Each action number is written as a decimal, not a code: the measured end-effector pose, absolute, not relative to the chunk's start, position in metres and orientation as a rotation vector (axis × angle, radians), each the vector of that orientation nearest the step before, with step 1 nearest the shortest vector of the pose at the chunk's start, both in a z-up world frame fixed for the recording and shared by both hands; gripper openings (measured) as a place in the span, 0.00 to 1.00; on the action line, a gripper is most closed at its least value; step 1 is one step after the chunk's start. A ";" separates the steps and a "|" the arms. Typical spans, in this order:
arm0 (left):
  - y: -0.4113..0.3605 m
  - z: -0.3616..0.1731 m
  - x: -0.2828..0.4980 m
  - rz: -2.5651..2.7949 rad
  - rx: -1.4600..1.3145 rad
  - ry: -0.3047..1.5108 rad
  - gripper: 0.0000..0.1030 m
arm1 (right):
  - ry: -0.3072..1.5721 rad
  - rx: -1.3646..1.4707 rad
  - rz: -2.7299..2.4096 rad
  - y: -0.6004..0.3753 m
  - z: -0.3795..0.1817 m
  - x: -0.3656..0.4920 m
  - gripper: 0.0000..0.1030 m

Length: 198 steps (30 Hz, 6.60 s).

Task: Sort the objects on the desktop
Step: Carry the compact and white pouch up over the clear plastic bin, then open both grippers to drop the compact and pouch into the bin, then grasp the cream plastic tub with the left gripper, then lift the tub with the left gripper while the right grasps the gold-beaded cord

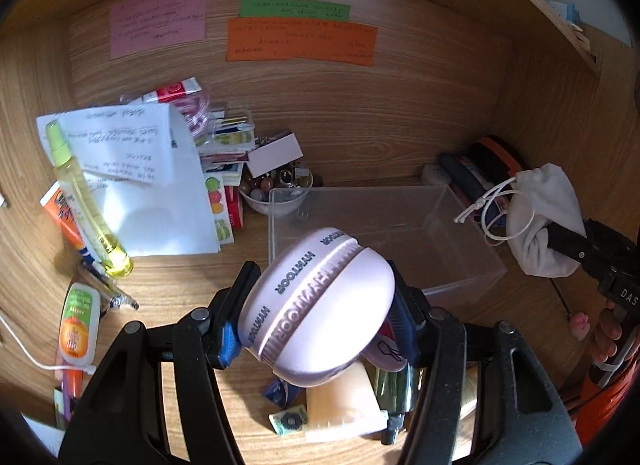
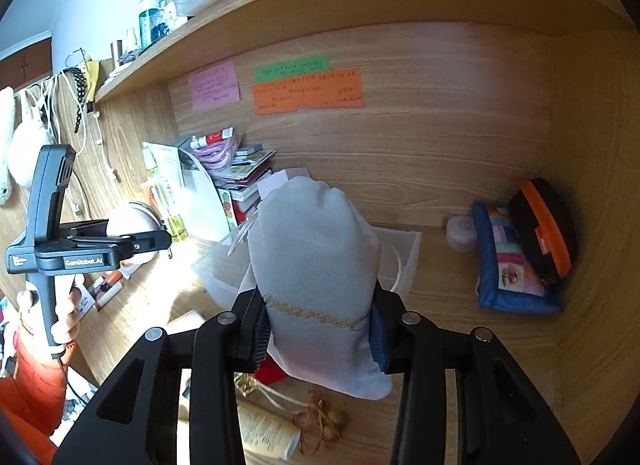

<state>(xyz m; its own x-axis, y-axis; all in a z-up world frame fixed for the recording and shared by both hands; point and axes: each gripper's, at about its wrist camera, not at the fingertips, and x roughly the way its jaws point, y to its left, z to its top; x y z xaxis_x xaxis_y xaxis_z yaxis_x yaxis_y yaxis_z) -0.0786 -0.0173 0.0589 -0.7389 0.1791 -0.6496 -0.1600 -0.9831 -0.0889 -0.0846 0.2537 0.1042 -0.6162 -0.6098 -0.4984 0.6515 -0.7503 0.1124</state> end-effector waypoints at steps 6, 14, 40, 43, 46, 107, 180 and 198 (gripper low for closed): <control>-0.005 0.057 -0.110 2.771 -1.066 0.013 0.58 | 0.112 0.701 -2.317 0.244 0.100 -0.109 0.35; 0.010 0.044 -0.149 2.756 -1.123 0.072 0.58 | 0.113 0.736 -2.298 0.234 0.092 -0.137 0.36; 0.037 -0.020 -0.222 2.564 -1.420 0.210 0.58 | 0.279 0.973 -2.194 0.175 0.040 -0.206 0.36; 0.039 -0.025 -0.225 2.542 -1.450 0.214 0.58 | 0.306 0.976 -2.189 0.171 0.035 -0.207 0.36; 0.041 -0.030 -0.226 2.519 -1.487 0.224 0.58 | 0.353 0.973 -2.195 0.167 0.032 -0.206 0.36; -0.002 0.045 -0.056 2.788 -1.095 0.041 0.92 | 0.306 0.681 -2.396 0.243 0.100 -0.055 0.83; -0.001 -0.044 -0.038 2.701 -1.228 -0.262 0.67 | 0.116 0.928 -2.333 0.269 0.017 -0.075 0.18; -0.016 -0.016 -0.043 2.736 -1.154 -0.331 0.65 | 0.106 0.849 -2.314 0.265 0.039 -0.073 0.18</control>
